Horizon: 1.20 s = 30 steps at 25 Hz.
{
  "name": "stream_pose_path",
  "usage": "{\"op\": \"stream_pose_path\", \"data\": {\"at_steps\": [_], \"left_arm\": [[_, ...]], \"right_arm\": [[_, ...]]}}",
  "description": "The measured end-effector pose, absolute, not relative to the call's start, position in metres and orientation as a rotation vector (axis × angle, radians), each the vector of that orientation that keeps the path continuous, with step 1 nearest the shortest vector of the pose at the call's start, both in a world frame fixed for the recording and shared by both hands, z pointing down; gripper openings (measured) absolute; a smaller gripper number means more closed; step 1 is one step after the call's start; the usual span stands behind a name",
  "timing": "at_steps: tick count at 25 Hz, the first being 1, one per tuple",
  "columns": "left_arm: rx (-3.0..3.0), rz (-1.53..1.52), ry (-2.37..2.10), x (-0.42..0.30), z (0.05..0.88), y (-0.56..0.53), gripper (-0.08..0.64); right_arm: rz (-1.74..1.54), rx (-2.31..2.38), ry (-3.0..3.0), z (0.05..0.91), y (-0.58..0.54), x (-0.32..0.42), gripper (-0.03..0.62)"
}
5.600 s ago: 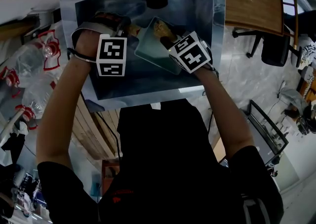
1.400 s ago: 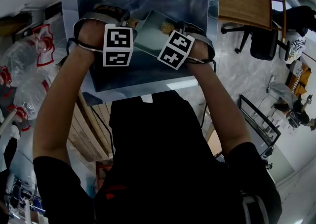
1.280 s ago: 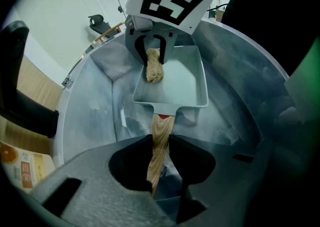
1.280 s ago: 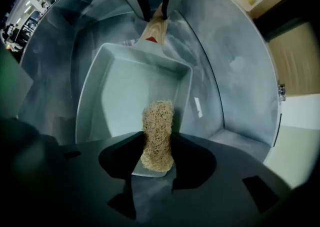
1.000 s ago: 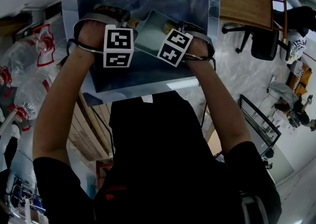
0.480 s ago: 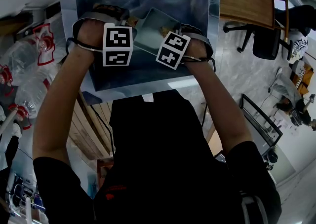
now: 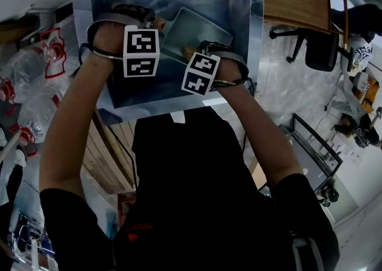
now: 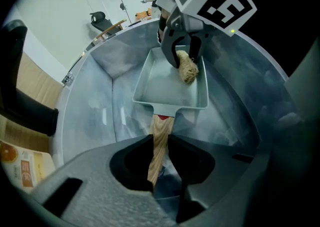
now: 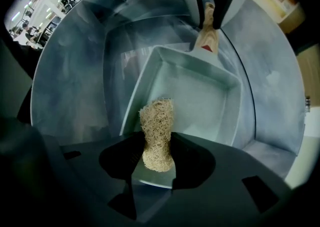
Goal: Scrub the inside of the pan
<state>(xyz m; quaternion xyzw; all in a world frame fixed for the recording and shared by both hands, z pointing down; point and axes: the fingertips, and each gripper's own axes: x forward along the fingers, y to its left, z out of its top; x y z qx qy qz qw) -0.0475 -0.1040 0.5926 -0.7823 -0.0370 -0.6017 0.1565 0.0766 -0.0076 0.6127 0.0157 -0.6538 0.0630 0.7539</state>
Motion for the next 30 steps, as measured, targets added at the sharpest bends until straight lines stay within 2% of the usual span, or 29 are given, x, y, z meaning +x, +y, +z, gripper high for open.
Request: {"op": "stream_pose_path", "data": {"at_steps": [15, 30], "left_arm": [[-2.201, -1.733, -0.04, -0.049, 0.579, -0.108, 0.106], [-2.435, -1.529, 0.344, -0.033, 0.444, -0.073, 0.106]], "right_arm": [[0.139, 0.118, -1.513, 0.597, -0.014, 0.073, 0.173], [0.127, 0.392, -1.777, 0.473, -0.04, 0.082, 0.173]]}}
